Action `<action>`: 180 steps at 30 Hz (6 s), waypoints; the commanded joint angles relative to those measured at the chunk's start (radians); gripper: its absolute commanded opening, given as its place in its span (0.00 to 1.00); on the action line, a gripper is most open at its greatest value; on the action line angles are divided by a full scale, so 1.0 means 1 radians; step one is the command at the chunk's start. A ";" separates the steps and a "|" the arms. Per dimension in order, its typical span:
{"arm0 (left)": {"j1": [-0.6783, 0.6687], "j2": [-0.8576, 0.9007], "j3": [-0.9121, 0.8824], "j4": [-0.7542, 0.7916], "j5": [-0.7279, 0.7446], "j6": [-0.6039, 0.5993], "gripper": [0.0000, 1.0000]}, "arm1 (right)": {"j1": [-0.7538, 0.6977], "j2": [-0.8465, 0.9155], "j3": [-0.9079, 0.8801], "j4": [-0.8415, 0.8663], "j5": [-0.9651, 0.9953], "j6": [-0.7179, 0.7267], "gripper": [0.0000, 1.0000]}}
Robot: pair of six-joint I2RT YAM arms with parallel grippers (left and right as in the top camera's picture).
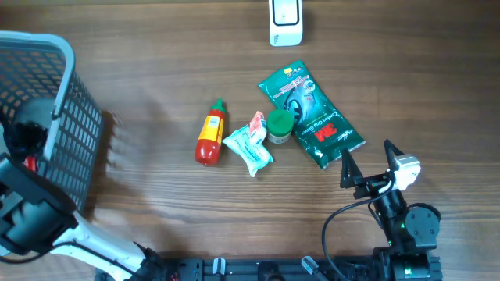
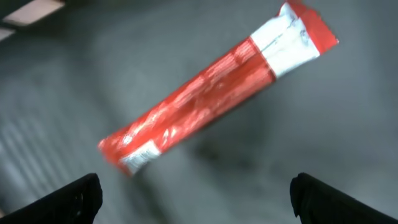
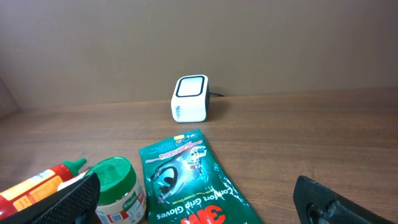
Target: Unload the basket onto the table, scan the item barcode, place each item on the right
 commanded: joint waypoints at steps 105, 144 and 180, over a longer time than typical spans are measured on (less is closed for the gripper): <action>-1.197 -0.092 -0.225 0.487 0.121 -0.449 0.04 | 0.005 0.001 -0.001 0.004 0.007 0.006 1.00; -1.328 -0.999 -0.225 -0.189 -0.176 -0.342 1.00 | 0.005 0.001 -0.001 0.004 0.007 0.006 1.00; -1.346 -1.163 -0.433 -0.433 -0.187 -0.481 1.00 | 0.005 0.001 -0.001 0.004 0.007 0.006 1.00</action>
